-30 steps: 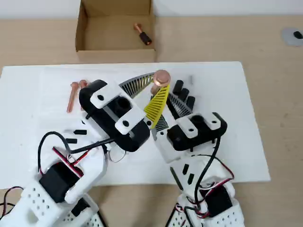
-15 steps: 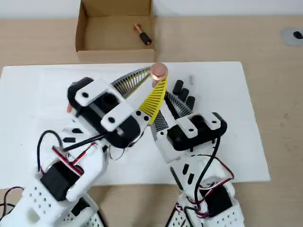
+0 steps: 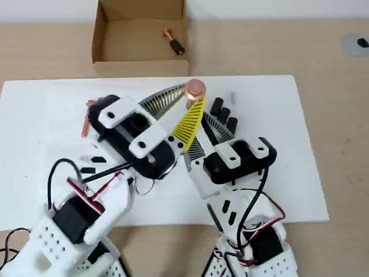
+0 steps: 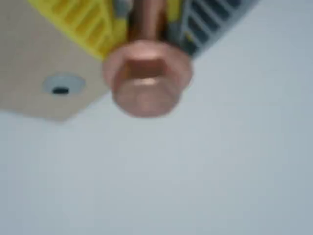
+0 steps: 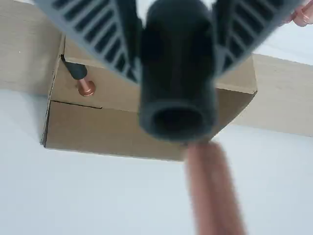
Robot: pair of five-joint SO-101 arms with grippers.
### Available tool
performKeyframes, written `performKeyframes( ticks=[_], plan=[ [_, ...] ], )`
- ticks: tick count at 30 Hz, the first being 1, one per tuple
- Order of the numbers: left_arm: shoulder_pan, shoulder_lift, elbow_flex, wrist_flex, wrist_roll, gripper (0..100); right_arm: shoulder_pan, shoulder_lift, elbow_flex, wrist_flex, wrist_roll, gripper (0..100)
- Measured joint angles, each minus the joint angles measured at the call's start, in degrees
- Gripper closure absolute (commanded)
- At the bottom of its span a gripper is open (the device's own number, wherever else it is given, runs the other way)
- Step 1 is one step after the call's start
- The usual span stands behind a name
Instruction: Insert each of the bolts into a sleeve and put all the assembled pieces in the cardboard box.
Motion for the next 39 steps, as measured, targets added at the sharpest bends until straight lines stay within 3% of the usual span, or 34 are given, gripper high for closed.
performKeyframes(
  ticks=[24, 39],
  plan=[
    [1.85, 1.05, 1.41, -0.26, 1.67, 99, 0.00, 0.00, 0.18, 0.09, 0.00, 98.8],
    [0.53, 8.26, 1.67, -7.30, 1.85, 99, 0.00, 0.00, 0.09, 0.00, -0.18, 98.8]
  ],
)
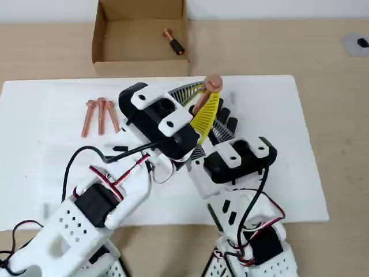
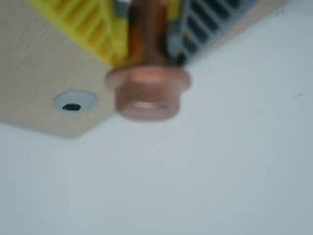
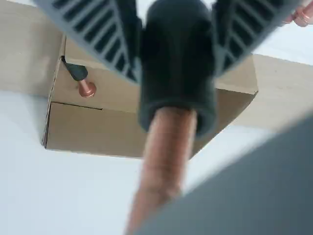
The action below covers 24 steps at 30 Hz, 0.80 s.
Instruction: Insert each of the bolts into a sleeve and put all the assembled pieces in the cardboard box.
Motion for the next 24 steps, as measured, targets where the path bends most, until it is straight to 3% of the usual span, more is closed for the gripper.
performKeyframes(
  ticks=[4, 13, 24],
  plan=[
    [-0.44, 0.00, -0.35, 1.93, 0.09, 96, 0.00, 0.00, 0.00, 0.00, 0.00, 98.8],
    [-2.02, 0.53, -11.60, 25.76, 0.70, 87, 1.49, 0.00, 0.00, 0.00, 0.18, 98.8],
    [-3.34, 0.53, -20.22, 37.45, 0.79, 85, 3.43, 0.00, 0.00, 0.00, 0.18, 98.8]
  ],
)
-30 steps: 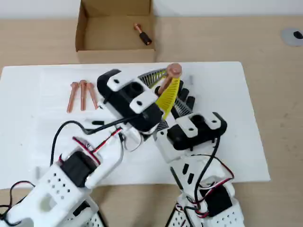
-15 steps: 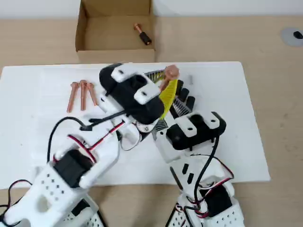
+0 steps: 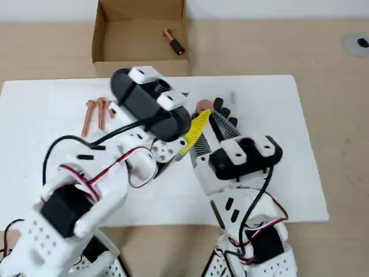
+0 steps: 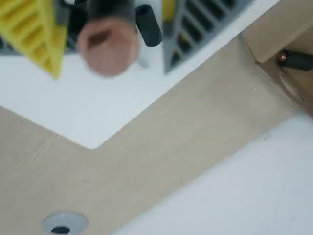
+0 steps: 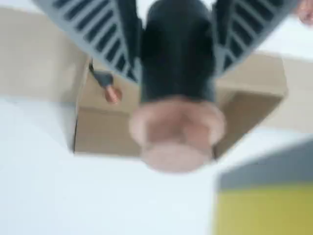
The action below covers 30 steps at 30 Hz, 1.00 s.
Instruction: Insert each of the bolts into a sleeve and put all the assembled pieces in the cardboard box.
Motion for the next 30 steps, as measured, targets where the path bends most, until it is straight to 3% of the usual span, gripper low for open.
performKeyframes(
  ticks=[4, 8, 12, 18, 23, 30],
  plan=[
    [0.00, 0.00, -5.54, 4.57, 0.00, 85, 0.88, 0.00, 0.09, -1.58, 0.00, 98.8],
    [-3.25, 1.93, -13.01, 8.88, 3.96, 85, 2.37, 0.00, 3.25, -11.69, 0.53, 98.9],
    [-11.96, 7.47, -22.33, 16.79, 9.49, 85, 2.46, 1.23, 4.40, -20.40, 4.04, 98.9],
    [-26.20, 14.68, -34.11, 36.22, 11.16, 85, 2.55, 17.23, -1.76, -27.96, 4.48, 98.9],
    [-33.05, 15.21, -34.73, 45.89, 11.16, 89, 2.55, 34.02, -15.56, -32.00, 4.57, 98.9],
    [-39.12, 15.21, -23.21, 48.26, 11.16, 94, 2.55, 55.82, -32.44, -40.62, 4.84, 98.9]
  ],
)
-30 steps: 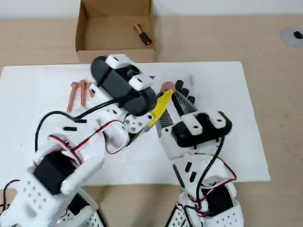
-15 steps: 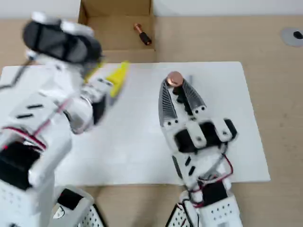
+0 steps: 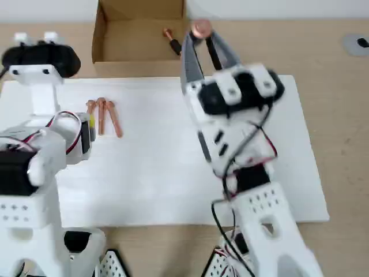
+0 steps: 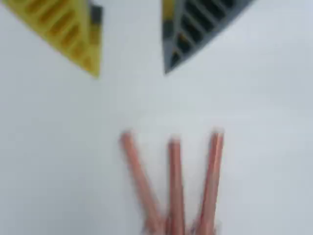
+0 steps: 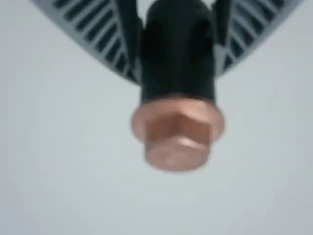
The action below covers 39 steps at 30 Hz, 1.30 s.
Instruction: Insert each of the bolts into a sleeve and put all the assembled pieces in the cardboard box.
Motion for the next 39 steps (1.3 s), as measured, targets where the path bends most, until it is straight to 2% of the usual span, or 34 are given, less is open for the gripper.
performKeyframes(
  ticks=[6, 11, 15, 19, 23, 30, 37, 39],
  plan=[
    [-0.26, 0.00, 6.33, 0.00, 0.00, 98, 0.00, 19.16, -11.52, -6.15, 0.00, 98.8],
    [-0.26, 0.09, 9.05, 0.00, 0.00, 99, 0.09, 38.86, -25.76, -6.77, 0.09, 98.8],
    [-4.31, 0.09, 12.22, -0.44, -0.09, 99, 0.79, 54.95, -42.29, -6.33, 0.09, 98.8],
    [-11.87, 0.09, 16.62, -3.52, -1.93, 99, 1.14, 69.27, -61.89, 1.32, 0.09, 98.8],
    [-16.09, 0.09, 20.04, -4.75, -5.63, 99, 1.23, 83.08, -82.02, 12.57, 0.09, 98.8],
    [-16.44, -4.57, 25.58, -8.00, -6.77, 99, 1.41, 106.37, -111.74, 29.45, 0.09, 98.6],
    [-16.44, -15.65, 34.11, -8.44, -8.26, 99, 2.73, 120.62, -129.76, 38.51, 0.09, 98.1],
    [-16.44, -18.99, 36.66, -8.44, -9.23, 99, 2.99, 122.46, -132.66, 40.62, 0.09, 94.5]
  ],
)
